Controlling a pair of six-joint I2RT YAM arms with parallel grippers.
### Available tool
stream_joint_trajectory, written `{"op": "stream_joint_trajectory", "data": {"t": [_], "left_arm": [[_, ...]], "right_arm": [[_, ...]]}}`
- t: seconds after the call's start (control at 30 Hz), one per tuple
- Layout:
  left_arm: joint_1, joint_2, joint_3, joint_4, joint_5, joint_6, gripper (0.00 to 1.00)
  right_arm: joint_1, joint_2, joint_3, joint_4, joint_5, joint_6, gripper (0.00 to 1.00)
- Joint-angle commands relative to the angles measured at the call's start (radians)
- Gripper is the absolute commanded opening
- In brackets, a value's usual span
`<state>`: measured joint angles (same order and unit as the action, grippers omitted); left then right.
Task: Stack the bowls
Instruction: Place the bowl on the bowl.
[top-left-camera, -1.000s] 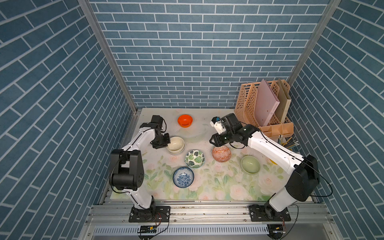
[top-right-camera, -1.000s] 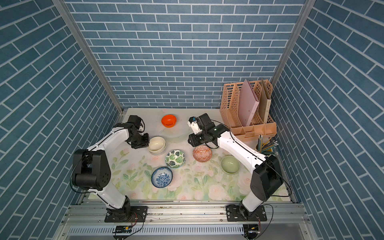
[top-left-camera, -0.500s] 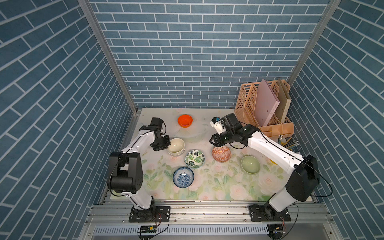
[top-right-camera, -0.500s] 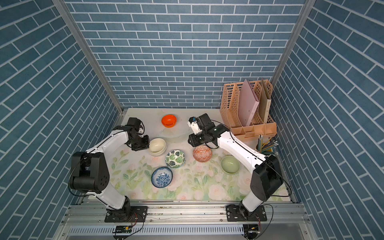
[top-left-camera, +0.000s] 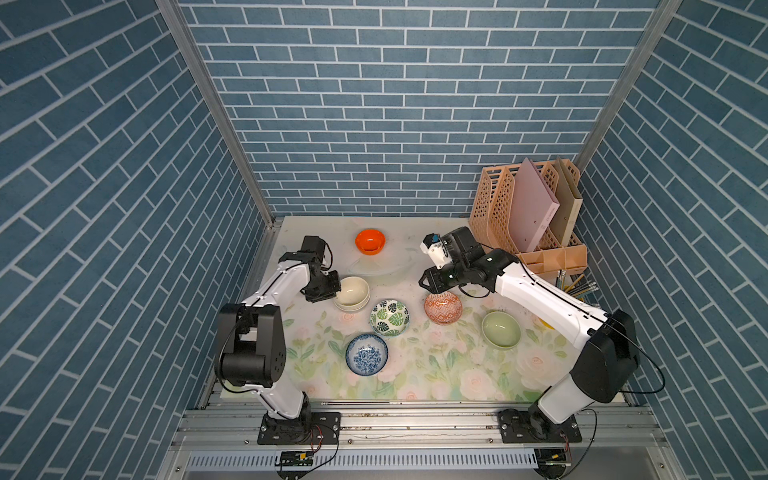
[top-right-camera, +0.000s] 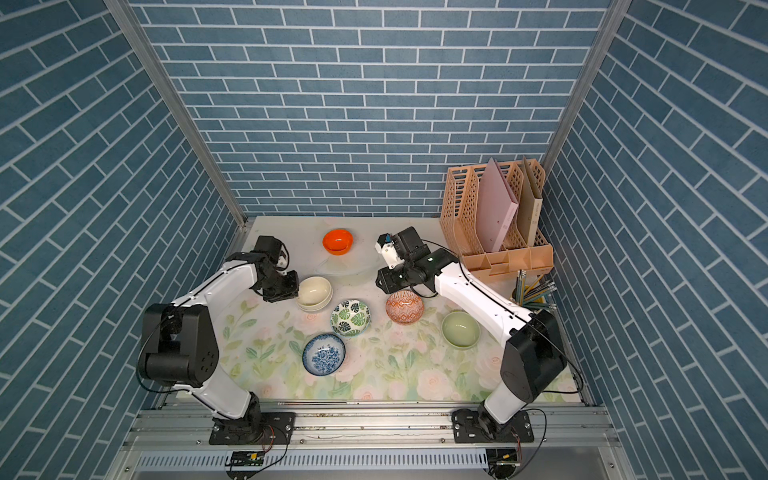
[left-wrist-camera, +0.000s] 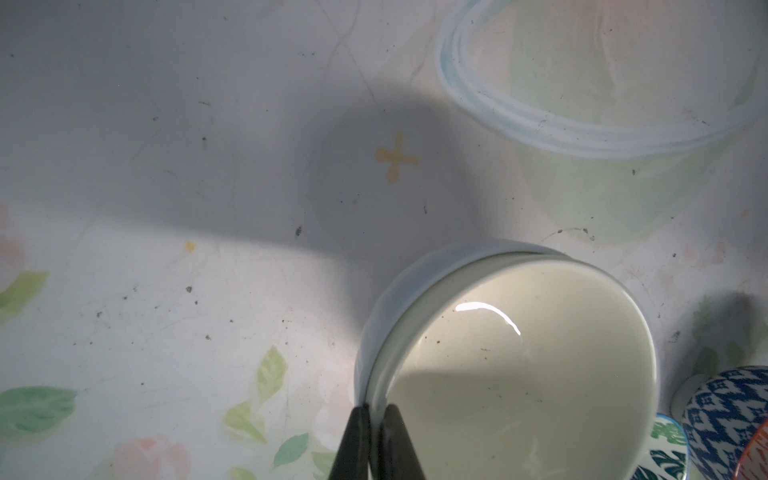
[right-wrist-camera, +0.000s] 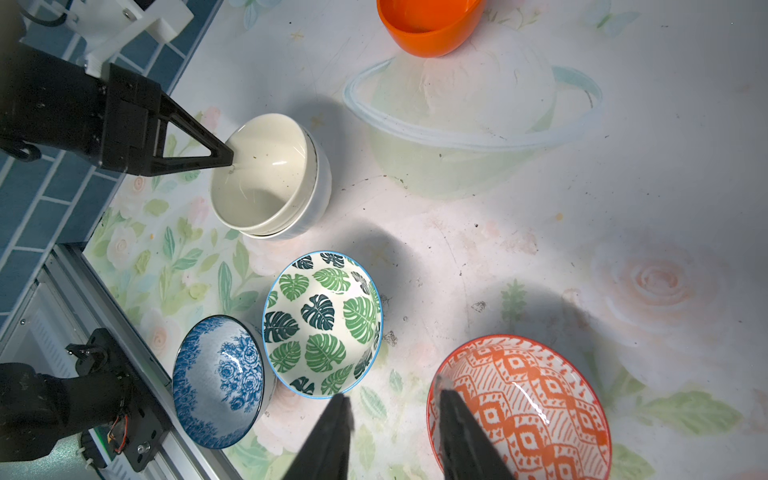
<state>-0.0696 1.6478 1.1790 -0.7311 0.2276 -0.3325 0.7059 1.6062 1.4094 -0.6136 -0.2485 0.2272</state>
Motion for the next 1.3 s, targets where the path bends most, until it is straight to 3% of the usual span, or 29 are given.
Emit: {"op": "stream_joint_trajectory", "data": {"t": [0.0,0.97,1.27], "left_arm": [[0.001,-0.050,-0.010,0.024,-0.006,-0.001,0.00],[-0.012,-0.067,-0.067,0.076,-0.026,-0.009,0.02],[-0.016,-0.093,-0.050,0.064,-0.021,-0.009,0.27]], "right_arm": [[0.004,0.008,-0.005,0.002,-0.011,-0.029,0.40],[0.005,-0.009,-0.021,0.011,-0.008,-0.034,0.40],[0.006,-0.006,-0.015,0.004,0.000,-0.034,0.41]]}}
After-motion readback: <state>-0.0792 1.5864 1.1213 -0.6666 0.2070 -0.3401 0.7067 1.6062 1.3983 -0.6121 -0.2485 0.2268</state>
